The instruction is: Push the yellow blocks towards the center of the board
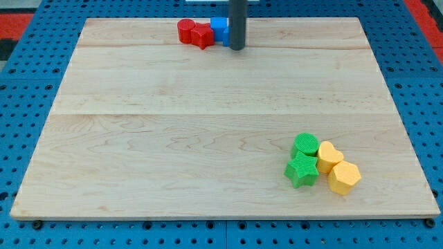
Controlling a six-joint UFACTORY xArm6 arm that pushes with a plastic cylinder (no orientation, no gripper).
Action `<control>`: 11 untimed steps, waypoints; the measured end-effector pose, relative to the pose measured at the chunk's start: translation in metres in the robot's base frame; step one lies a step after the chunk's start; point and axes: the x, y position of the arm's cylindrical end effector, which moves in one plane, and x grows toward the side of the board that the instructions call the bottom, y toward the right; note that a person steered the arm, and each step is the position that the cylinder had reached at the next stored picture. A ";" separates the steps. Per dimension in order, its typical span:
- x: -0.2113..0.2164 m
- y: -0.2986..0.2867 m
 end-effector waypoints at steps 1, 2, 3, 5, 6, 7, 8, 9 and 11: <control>0.033 0.040; 0.039 0.065; 0.039 0.079; 0.159 0.187; 0.255 0.188; 0.303 0.223; 0.333 0.223; 0.334 0.216; 0.331 0.089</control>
